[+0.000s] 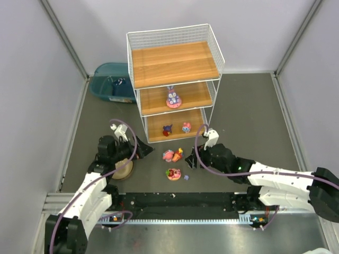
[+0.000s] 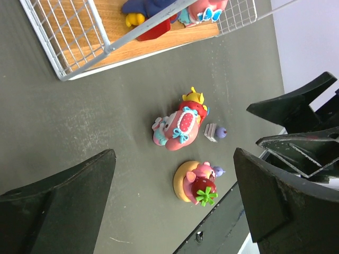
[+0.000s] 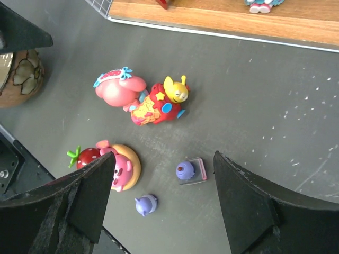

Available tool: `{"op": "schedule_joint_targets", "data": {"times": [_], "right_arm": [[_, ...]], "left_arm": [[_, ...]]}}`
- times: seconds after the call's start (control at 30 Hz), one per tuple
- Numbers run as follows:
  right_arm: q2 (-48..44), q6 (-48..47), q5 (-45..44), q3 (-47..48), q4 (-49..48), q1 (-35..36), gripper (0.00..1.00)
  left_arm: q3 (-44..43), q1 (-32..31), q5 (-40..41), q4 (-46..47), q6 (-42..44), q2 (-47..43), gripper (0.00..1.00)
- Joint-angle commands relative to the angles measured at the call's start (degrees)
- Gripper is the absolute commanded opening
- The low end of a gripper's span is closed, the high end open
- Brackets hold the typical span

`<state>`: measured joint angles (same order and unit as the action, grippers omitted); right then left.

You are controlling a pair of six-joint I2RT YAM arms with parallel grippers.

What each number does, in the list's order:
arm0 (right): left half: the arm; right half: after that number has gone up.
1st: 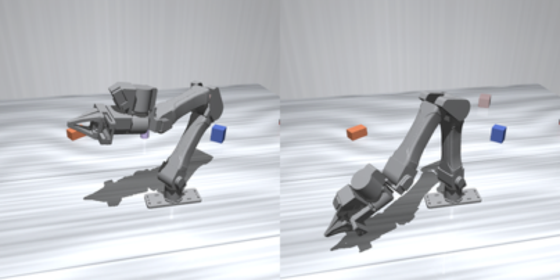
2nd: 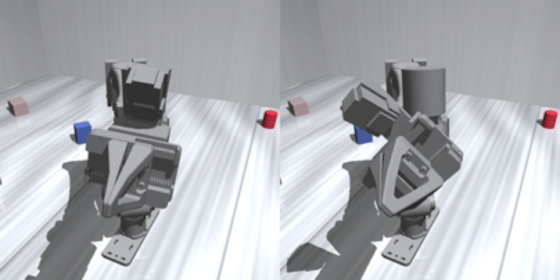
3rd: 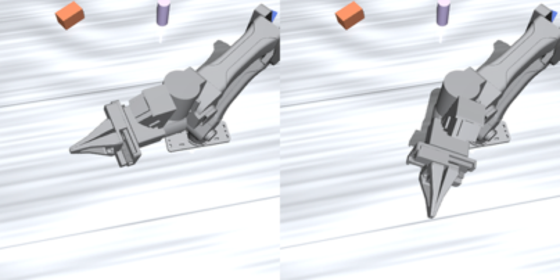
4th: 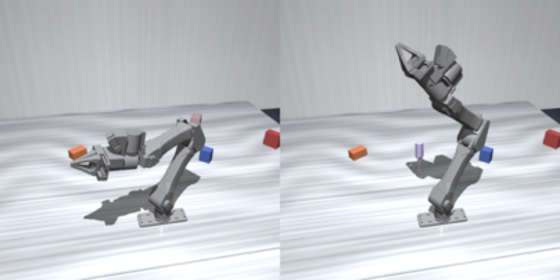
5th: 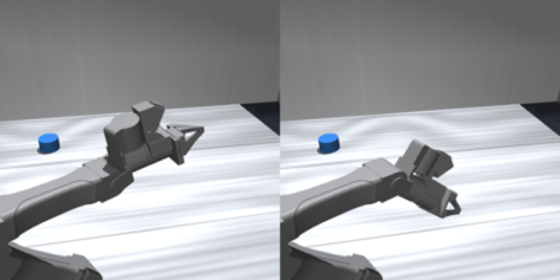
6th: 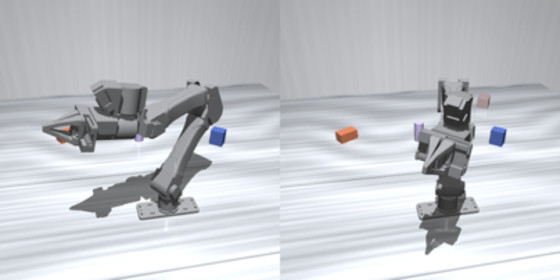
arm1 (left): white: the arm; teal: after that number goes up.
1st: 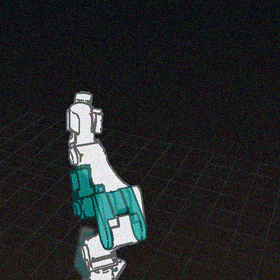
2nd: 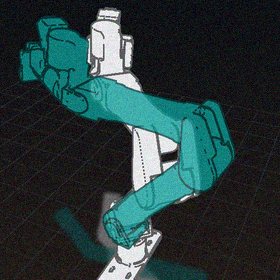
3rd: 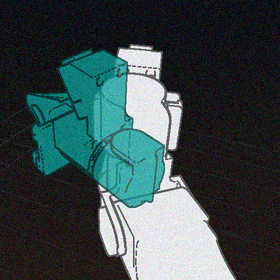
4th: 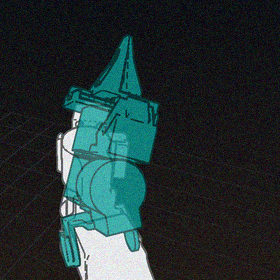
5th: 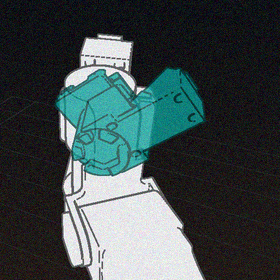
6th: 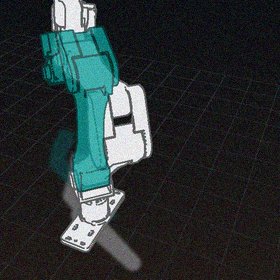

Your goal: Place and organize the plastic toys onto the shelf

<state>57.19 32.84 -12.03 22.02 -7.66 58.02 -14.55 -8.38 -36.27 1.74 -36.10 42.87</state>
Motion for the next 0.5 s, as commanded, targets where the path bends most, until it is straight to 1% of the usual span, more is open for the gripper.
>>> {"op": "schedule_joint_targets", "data": {"times": [0.0, 0.1, 0.23, 0.47], "right_arm": [[0.64, 2.05, 2.45, -0.31, -4.29, 0.60, 0.74], [1.08, 1.26, 3.15, -1.19, -3.33, 0.52, 0.70], [2.48, -1.37, 4.82, -1.54, -2.10, 0.60, 0.60], [8.20, -3.48, 7.19, -0.40, -2.09, 0.69, 0.61]], "left_arm": [[1.19, -0.23, 0.41, 0.37, -0.02, -1.56, 0.99], [0.92, -0.23, 0.67, 0.46, -0.20, -1.48, 0.99], [0.22, -0.32, 0.68, 0.37, 0.32, -0.69, 0.99], [-0.04, -0.23, 0.85, 0.55, 0.24, -0.25, 0.99]]}}
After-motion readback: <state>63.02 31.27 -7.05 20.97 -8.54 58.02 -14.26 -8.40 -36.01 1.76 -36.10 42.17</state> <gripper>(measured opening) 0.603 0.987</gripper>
